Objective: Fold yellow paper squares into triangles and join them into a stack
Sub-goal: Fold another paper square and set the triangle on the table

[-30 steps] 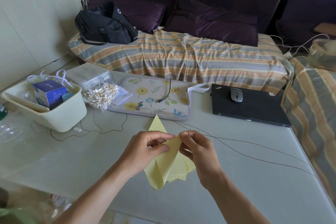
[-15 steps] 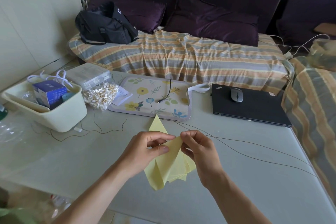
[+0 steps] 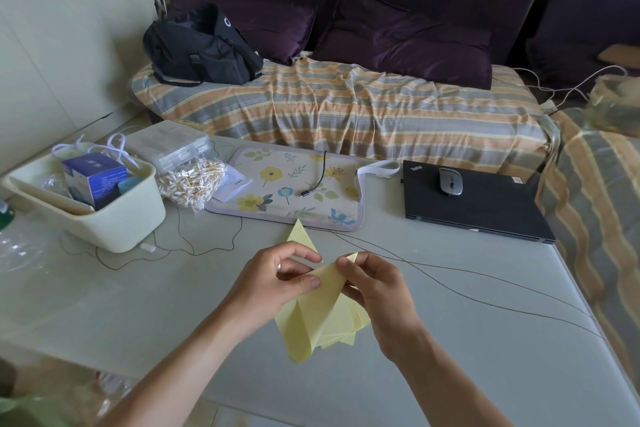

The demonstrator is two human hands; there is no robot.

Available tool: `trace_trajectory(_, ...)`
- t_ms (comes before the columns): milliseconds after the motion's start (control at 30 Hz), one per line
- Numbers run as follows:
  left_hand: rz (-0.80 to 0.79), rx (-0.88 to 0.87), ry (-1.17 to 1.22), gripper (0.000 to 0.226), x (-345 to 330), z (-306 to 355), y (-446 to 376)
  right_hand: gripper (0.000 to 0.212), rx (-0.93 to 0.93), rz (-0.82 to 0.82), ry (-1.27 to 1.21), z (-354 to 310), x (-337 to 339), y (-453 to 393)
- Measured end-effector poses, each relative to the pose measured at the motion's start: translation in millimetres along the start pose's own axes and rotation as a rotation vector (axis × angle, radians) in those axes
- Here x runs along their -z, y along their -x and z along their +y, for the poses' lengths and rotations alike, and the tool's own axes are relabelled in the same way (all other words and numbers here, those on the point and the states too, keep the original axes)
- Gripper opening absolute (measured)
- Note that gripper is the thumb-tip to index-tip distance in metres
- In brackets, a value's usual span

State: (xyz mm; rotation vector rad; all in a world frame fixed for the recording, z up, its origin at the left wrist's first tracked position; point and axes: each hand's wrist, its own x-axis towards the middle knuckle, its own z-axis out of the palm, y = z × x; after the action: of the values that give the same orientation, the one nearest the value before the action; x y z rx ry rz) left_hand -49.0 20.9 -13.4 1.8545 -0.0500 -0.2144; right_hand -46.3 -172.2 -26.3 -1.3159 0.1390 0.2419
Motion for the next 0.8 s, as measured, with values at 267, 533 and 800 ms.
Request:
trace_trajectory(267,0.003,-0.026,0.048,0.023,-1.1,0.9,0.4,0.022,-0.034,0.045,-0.038,2.6,3.0,-4.5)
trace_trajectory(533,0.033,-0.007,0.096,0.031,-2.6,-0.3,0.1,0.021,-0.057,0.043,-0.084,2.9,3.1,-5.1)
trace_trajectory(800,0.046,-0.012,0.09,0.032,-2.1,0.5,0.9,0.023,-0.059,0.035,-0.098,3.0,2.2,-5.0)
